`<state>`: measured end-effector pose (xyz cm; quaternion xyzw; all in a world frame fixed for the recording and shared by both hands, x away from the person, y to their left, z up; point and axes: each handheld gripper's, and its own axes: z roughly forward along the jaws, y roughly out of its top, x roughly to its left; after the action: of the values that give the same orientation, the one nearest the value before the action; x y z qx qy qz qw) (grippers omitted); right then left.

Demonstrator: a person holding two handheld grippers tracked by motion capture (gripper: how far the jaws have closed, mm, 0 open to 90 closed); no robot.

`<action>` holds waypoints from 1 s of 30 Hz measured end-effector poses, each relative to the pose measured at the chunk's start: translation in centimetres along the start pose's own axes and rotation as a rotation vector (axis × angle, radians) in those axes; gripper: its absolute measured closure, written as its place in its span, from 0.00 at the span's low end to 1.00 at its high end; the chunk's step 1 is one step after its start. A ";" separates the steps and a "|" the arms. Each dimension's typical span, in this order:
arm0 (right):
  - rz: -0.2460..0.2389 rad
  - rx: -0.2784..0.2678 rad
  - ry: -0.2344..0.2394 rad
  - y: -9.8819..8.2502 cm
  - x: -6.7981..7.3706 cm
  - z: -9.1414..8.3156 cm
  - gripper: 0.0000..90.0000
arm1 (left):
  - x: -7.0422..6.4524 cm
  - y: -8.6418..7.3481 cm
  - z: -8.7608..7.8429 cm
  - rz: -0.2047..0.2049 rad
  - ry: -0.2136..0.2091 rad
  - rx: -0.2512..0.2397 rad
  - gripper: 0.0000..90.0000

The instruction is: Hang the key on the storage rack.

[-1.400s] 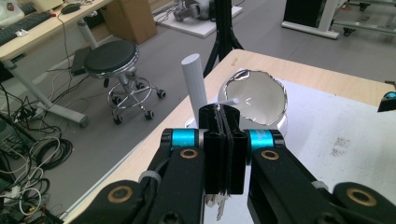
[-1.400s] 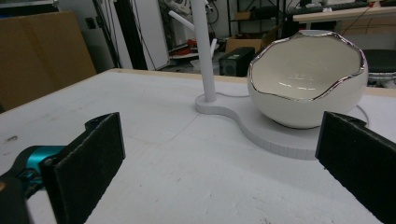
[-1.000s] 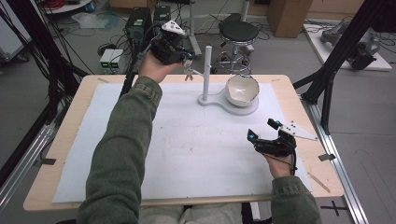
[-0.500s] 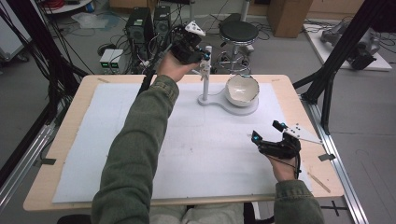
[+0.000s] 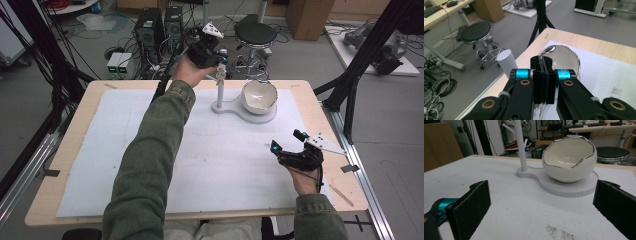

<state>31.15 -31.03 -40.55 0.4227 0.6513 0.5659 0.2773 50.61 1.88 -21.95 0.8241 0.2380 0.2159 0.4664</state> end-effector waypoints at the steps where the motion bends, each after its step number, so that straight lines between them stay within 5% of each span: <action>1: 0.001 0.002 -0.002 0.0 0.0 0.0 0.00 | 0.1 0.0 0.2 0.003 0.005 0.005 0.98; 16: 0.002 0.002 0.000 0.0 -0.1 0.3 0.01 | -0.5 0.3 1.7 -0.010 0.015 0.008 0.98; 30: -0.002 0.007 0.004 0.0 0.0 0.4 0.00 | 0.4 0.1 2.4 -0.044 0.031 0.007 0.98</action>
<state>31.47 -30.88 -40.60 0.4220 0.6542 0.5641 0.2752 52.31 0.45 -22.91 0.8168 0.2640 0.2178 0.4644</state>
